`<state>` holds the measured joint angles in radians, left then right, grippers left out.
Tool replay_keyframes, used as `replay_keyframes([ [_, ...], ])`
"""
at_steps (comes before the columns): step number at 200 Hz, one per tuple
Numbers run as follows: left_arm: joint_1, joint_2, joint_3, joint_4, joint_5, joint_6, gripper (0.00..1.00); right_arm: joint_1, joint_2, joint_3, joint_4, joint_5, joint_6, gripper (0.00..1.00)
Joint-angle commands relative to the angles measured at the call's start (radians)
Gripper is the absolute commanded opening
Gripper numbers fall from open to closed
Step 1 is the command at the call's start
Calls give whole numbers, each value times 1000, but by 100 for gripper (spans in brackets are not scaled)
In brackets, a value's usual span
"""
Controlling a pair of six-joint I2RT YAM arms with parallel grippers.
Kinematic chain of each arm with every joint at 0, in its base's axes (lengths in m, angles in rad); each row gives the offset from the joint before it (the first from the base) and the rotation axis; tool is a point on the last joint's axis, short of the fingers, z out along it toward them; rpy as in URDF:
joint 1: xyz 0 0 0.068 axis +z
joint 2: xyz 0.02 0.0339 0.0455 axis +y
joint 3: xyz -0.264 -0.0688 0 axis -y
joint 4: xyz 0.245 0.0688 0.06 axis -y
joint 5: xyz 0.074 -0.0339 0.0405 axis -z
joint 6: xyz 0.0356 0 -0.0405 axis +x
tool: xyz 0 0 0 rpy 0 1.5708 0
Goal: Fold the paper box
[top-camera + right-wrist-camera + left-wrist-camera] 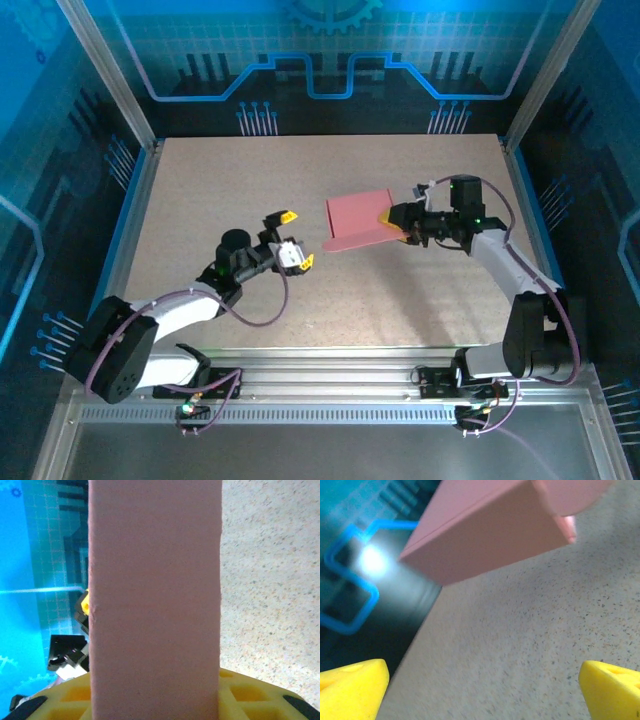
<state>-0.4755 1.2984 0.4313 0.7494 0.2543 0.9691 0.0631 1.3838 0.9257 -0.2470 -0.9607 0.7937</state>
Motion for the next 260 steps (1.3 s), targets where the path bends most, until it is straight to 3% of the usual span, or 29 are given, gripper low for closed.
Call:
replay_keyframes([
  [1, -60, 38, 12, 145, -23, 288, 99, -7, -9, 36, -83, -89, -44, 41],
  [38, -135, 180, -12, 527, -88, 440, 99, 3, -12, 53, -147, -106, -93, 41],
  [56, -146, 247, -4, 619, -86, 475, 99, 10, -11, 56, -154, -111, -102, 41],
  [82, -162, 252, 15, 558, -80, 489, 96, 24, -9, 67, -184, -114, -126, 41],
  [102, -180, 239, 20, 552, -89, 491, 86, 30, -7, 66, -193, -111, -134, 42],
  [136, -191, 225, 8, 571, -102, 509, 85, 33, -5, 60, -186, -105, -134, 42],
  [184, -207, 232, 20, 542, -95, 501, 72, 44, -15, 61, -192, -97, -132, 42],
  [260, -210, 237, 11, 547, -107, 462, 44, 43, -20, 71, -214, -80, -136, 45],
])
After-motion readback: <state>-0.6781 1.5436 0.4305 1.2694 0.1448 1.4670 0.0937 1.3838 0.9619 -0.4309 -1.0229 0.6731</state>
